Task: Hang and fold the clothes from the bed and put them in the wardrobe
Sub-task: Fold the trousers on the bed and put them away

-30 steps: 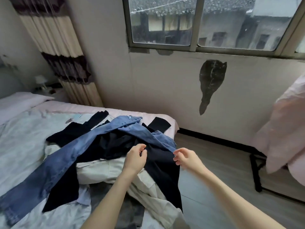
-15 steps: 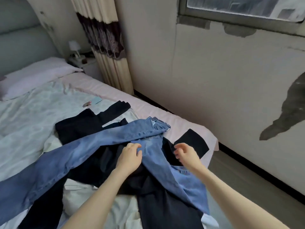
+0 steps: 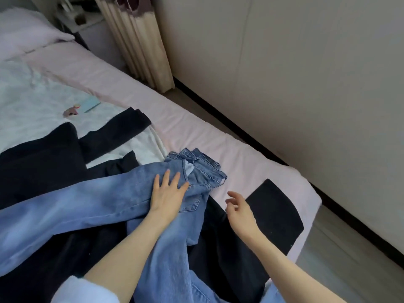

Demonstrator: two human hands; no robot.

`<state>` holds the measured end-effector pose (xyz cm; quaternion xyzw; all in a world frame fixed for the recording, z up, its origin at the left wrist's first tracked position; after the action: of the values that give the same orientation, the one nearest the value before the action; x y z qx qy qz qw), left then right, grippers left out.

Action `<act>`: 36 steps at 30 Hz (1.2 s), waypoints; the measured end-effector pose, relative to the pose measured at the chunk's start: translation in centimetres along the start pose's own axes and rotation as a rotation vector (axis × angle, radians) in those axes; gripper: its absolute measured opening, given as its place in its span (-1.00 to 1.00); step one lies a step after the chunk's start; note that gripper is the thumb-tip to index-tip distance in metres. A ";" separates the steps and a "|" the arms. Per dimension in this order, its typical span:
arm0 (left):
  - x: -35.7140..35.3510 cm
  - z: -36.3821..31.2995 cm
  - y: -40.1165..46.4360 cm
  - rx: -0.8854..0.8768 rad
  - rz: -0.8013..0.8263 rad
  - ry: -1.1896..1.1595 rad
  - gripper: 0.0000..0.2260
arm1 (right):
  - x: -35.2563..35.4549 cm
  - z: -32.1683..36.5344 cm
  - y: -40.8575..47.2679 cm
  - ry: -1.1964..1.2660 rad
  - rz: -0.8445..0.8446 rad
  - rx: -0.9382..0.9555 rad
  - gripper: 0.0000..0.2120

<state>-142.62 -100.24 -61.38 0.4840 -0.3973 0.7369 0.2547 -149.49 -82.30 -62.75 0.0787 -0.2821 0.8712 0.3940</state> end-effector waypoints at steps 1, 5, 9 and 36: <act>0.6 0.2 0.3 0.010 -0.039 -0.060 -0.68 | -0.3 -0.2 0.5 0.005 0.010 -0.019 -0.62; 3.5 4.4 1.0 0.355 -0.125 -0.565 -0.77 | -2.1 0.1 2.5 0.107 0.048 -0.115 -0.53; 6.4 11.2 -1.6 0.609 -0.244 -1.097 -0.77 | -5.5 1.4 3.1 0.459 0.050 -0.347 -0.65; 21.4 20.3 -52.7 0.207 -0.396 -1.809 -0.95 | 0.8 24.2 -42.3 0.478 0.077 0.406 -0.89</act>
<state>-100.79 -88.09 -19.57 0.9534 -0.2871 0.0546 -0.0751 -121.14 -72.77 -24.25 -0.0622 -0.0045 0.9179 0.3920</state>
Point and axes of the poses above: each hand's wrist, its own y-axis towards the middle knuckle, its own x-axis out of the back of the hand, z = x × y, the point moved 6 cm from there along y, towards the middle knuckle, and after that the axes turned 11 degrees about x, right-handed, at the moved point
